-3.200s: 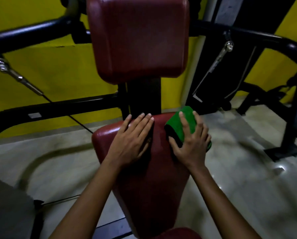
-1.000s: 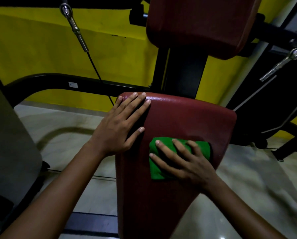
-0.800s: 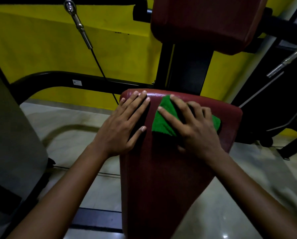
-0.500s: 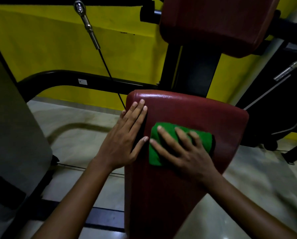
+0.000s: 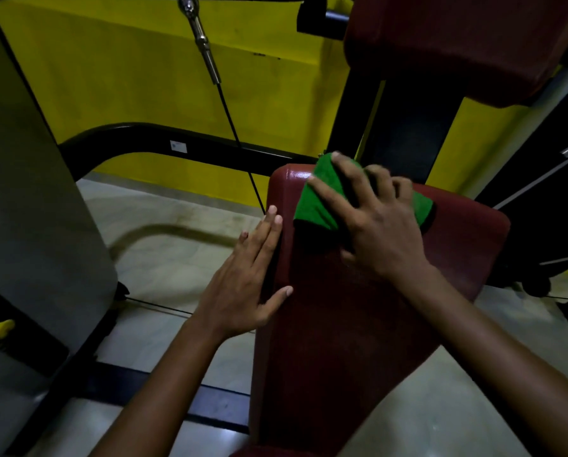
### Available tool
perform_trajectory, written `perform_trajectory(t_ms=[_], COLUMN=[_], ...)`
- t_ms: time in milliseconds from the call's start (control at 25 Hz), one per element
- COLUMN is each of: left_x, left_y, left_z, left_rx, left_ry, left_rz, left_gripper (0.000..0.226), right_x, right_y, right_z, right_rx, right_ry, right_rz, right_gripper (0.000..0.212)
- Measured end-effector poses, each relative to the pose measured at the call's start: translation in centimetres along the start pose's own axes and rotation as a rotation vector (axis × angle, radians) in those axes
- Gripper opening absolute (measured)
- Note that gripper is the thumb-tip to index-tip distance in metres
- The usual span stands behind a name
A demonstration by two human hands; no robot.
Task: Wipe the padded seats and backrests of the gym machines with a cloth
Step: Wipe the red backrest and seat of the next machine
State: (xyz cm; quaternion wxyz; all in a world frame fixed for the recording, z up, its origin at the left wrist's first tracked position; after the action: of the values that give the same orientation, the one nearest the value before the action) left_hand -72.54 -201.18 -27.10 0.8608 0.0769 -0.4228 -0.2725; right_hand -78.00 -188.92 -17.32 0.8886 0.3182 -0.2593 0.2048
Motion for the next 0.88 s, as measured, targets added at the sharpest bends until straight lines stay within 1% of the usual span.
perform_trajectory(t_ms=[40,160,200,240,280,320,440,480,520,560,640,720,800,840,880], left_x=[0.1,0.5,0.6,0.6,0.6,0.5,0.1,-0.1,-0.2,-0.2,0.1,0.7,1.4,1.8,2.2], left_y=[-0.1,-0.6,-0.7,-0.8,-1.0,-1.0,-1.0,-1.0,-1.0,-1.0,-1.3,-1.8,-2.3,-2.3,-2.1], left_z=[0.0,0.1,0.1,0.2,0.1,0.0,-0.7,-0.9,-1.0,-1.0,-1.0,-0.8,-0.2,0.3,1.2], left_rx=[-0.007,-0.056,-0.068,-0.072,-0.074,-0.07,-0.037,-0.025,-0.021,-0.027,-0.053,-0.086,-0.098,-0.112,-0.14], left_ry=[-0.008,-0.048,-0.065,-0.075,-0.078,-0.077,-0.062,-0.061,-0.064,-0.071,-0.09,-0.091,-0.056,-0.032,-0.011], left_rz=[0.004,0.038,0.046,0.05,0.053,0.05,0.014,0.007,0.004,0.002,0.012,0.035,0.044,0.038,0.028], left_gripper=[0.098,0.096,0.096,0.095,0.095,0.094,0.092,0.092,0.092,0.092,0.091,0.084,0.074,0.07,0.066], right_x=[0.0,-0.2,-0.1,0.0,0.2,0.4,0.0,-0.2,-0.2,-0.2,0.0,-0.1,-0.5,-0.7,-0.6], right_y=[-1.2,-5.4,-5.8,-5.5,-4.9,-4.1,-0.7,-0.4,-0.7,-1.5,-4.0,-7.1,-9.5,-9.7,-9.5], right_z=[-1.1,-6.2,-6.9,-6.6,-5.4,-3.5,2.2,2.8,2.7,1.8,-2.0,-7.3,-11.0,-11.5,-11.0], right_rx=[0.083,0.424,0.493,0.519,0.495,0.421,0.041,-0.028,-0.032,0.01,0.151,0.319,0.477,0.52,0.523], right_ry=[0.012,0.028,0.021,0.016,0.02,0.03,0.0,-0.018,-0.014,-0.004,0.029,0.047,0.008,-0.001,0.009], right_rz=[-0.003,0.017,0.034,0.055,0.068,0.071,0.076,0.065,0.042,0.019,0.008,0.013,0.019,0.026,0.027], right_gripper=[0.078,0.065,0.063,0.061,0.061,0.063,0.082,0.084,0.084,0.083,0.074,0.064,0.058,0.055,0.054])
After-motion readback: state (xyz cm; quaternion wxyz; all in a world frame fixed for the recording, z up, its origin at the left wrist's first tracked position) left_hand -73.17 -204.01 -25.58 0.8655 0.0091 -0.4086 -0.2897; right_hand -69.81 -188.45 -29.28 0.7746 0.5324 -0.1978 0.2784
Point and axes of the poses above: each hand's wrist, its own z-axis towards the middle knuckle, its own x-axis out of the back of the hand, y = z × x, the point moved 8 cm from there along z, towards the middle knuckle, and after that the axes turned 11 degrees about y, right-handed, at the moved point
